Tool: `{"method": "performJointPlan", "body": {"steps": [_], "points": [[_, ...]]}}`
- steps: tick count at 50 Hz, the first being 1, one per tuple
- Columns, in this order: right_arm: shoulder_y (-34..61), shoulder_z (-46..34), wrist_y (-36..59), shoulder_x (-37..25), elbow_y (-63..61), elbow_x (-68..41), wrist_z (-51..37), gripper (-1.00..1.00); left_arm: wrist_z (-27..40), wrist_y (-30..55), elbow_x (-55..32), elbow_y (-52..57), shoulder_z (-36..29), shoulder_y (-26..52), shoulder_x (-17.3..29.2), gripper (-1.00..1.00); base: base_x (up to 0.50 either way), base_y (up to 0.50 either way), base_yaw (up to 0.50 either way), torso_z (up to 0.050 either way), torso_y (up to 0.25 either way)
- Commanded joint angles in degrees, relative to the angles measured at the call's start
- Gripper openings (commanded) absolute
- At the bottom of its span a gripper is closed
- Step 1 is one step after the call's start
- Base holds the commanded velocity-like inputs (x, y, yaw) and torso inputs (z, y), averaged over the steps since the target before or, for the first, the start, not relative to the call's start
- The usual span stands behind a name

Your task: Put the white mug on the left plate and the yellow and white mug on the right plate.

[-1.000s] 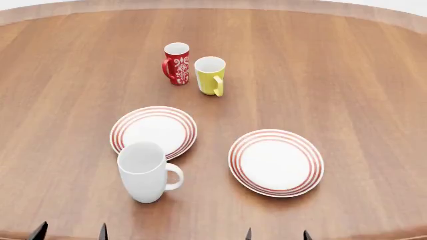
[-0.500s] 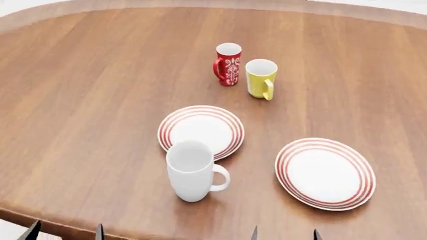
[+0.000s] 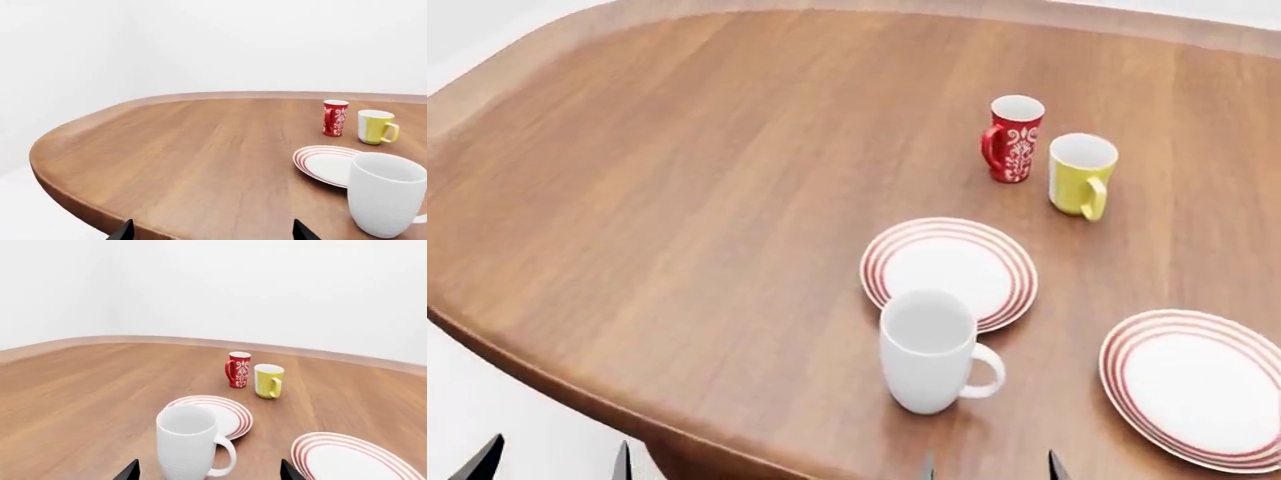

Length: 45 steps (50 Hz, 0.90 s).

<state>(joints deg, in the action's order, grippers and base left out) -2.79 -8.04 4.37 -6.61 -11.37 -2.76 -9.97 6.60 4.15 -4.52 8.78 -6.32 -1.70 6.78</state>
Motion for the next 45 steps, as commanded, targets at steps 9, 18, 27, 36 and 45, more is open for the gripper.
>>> {"method": "performJointPlan", "body": {"steps": [9, 18, 27, 36, 45], "points": [[0.8, -1.0, 2.9, -2.6, -6.5, -2.6, 1.5, 1.0, 0.6, 5.7, -0.7, 7.7, -1.1, 1.7, 2.7, 1.0, 0.02, -0.06, 0.0, 0.0, 0.0], [-2.7, -0.3, 3.3, -3.3, -11.9, -3.2, 0.0, 1.0, 1.3, 8.8, -4.3, 15.3, 1.4, -1.1, 3.7, 1.0, 0.14, -0.48, 0.0, 0.0, 0.0], [-3.0, 1.1, 2.1, -3.7, -11.6, -4.5, -0.7, 1.0, 2.2, 9.7, -6.0, 16.5, 2.6, -0.8, 4.6, 1.0, 0.14, -0.48, 0.0, 0.0, 0.0], [-3.7, 4.9, 2.0, -3.2, -12.9, -8.1, -2.8, 1.0, 3.6, 9.5, -6.6, 16.9, 3.6, 0.0, 5.4, 1.0, 0.03, -0.11, 0.0, 0.0, 0.0], [-4.3, 5.7, 0.0, -3.3, -13.4, -8.5, -3.6, 1.0, 3.8, 9.3, -9.8, 17.7, 5.0, 0.1, 5.5, 1.0, 0.4, 0.12, 0.0, 0.0, 0.0]]}}
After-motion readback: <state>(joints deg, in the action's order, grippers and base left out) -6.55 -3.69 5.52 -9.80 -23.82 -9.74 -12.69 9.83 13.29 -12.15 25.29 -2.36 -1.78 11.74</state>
